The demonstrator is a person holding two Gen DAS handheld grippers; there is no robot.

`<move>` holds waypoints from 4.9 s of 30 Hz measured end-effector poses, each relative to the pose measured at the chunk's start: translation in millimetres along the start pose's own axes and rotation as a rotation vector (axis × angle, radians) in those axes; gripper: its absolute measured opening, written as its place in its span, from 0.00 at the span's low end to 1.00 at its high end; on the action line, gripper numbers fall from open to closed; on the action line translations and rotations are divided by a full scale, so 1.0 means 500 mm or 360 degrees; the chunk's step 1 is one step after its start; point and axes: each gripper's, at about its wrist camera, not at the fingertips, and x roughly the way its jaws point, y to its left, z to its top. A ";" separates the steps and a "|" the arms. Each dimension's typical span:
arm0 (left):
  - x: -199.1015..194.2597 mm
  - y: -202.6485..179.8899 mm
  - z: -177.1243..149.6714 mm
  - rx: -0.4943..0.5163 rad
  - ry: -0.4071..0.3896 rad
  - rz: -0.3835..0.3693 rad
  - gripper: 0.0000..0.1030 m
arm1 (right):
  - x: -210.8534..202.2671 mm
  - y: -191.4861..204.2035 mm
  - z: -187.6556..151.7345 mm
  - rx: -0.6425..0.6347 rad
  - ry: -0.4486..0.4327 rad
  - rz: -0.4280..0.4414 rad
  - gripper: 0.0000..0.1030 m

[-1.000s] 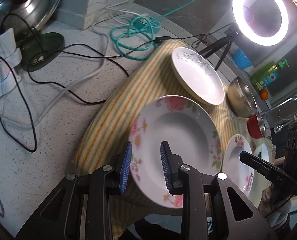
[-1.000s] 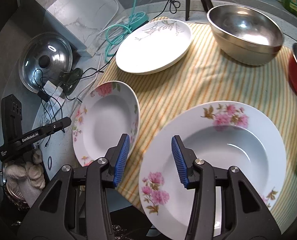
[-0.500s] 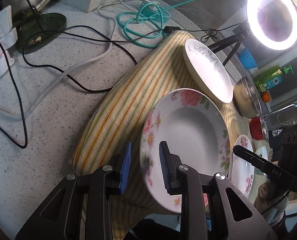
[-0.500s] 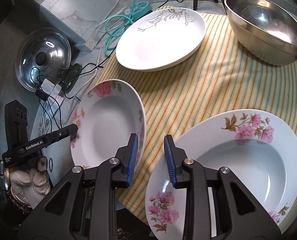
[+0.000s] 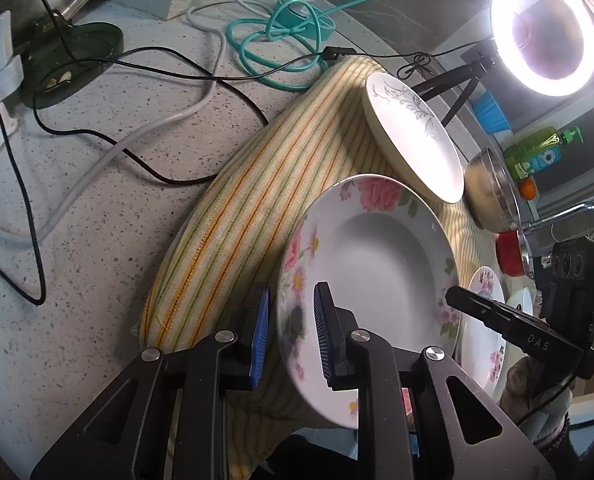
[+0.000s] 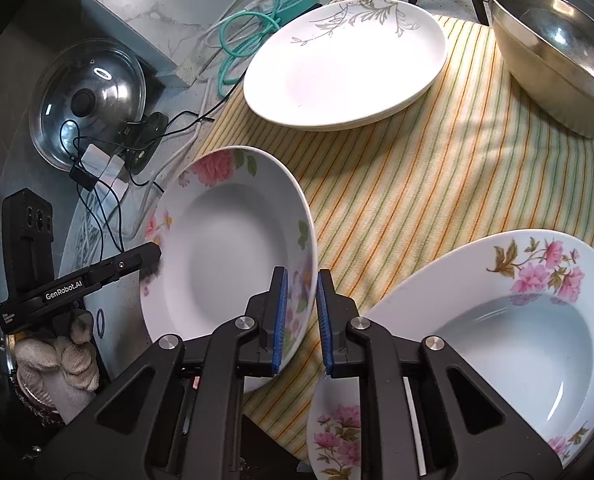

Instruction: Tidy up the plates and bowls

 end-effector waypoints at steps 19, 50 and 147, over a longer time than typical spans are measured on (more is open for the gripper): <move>-0.007 -0.025 0.009 0.0069 -0.0013 0.0010 0.17 | -0.030 0.000 -0.007 0.0022 -0.0053 -0.0019 0.14; 0.052 -0.279 -0.036 0.0460 0.0151 -0.0269 0.17 | -0.235 -0.197 -0.158 0.0466 -0.0265 -0.0189 0.14; 0.079 -0.375 -0.086 0.0840 0.0134 -0.0080 0.21 | -0.291 -0.175 -0.173 0.0298 -0.0393 -0.0574 0.65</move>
